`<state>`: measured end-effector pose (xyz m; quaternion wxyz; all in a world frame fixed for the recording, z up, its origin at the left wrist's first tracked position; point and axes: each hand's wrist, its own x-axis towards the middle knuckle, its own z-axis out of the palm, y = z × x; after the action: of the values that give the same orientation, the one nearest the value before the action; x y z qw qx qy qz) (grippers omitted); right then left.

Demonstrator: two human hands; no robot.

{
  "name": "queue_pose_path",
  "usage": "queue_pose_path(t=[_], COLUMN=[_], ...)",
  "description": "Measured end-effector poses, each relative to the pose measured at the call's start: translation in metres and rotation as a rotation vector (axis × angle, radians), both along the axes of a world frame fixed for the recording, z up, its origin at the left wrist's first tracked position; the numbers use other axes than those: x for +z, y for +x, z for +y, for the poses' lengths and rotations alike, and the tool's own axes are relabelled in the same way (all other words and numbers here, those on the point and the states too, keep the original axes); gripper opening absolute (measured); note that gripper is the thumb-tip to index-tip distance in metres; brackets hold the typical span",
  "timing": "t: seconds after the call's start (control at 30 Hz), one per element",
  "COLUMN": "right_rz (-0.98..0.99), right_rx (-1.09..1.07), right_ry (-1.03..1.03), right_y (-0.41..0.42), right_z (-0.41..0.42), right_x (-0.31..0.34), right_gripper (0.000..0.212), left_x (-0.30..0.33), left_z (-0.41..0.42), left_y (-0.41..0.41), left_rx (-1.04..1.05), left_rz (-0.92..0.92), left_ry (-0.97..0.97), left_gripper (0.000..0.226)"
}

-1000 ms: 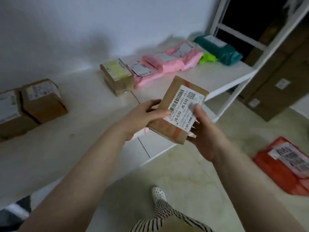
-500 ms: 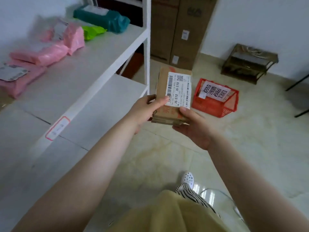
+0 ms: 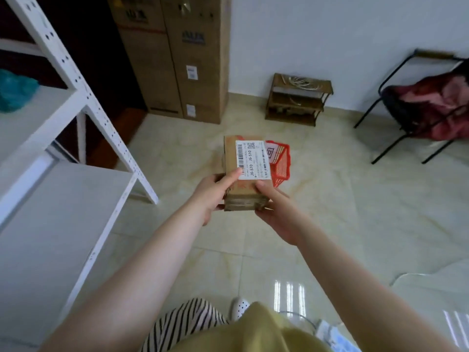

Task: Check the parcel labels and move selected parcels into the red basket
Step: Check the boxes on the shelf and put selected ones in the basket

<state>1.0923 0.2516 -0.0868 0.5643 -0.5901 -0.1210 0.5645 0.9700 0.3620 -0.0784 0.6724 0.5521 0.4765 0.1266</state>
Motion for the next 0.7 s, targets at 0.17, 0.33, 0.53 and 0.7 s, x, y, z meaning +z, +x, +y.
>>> queue_pose_path(t=[0.17,0.33,0.53,0.7], right_rz=[0.054,0.083,0.096,0.083], right_rx=[-0.056,-0.136,-0.171,-0.188], right_ry=[-0.026,-0.043,-0.027,-0.030], right_y=[0.068,0.141,0.227,0.296], right_z=[0.030,0.083,0.170,0.242], right_x=[-0.007,-0.021,-0.032,-0.036], right_gripper=[0.016,0.015,0.014,0.018], left_x=[-0.010,-0.022,-0.038,-0.044], left_z=[0.036,0.093,0.186,0.264], left_y=[0.074,0.156,0.246,0.318], left_rx=[-0.016,-0.061,-0.088,-0.118], left_rz=[0.020,0.009,0.011,0.032], left_ry=[-0.025,-0.058,-0.120,-0.155], left_gripper=[0.046,0.046,0.039,0.055])
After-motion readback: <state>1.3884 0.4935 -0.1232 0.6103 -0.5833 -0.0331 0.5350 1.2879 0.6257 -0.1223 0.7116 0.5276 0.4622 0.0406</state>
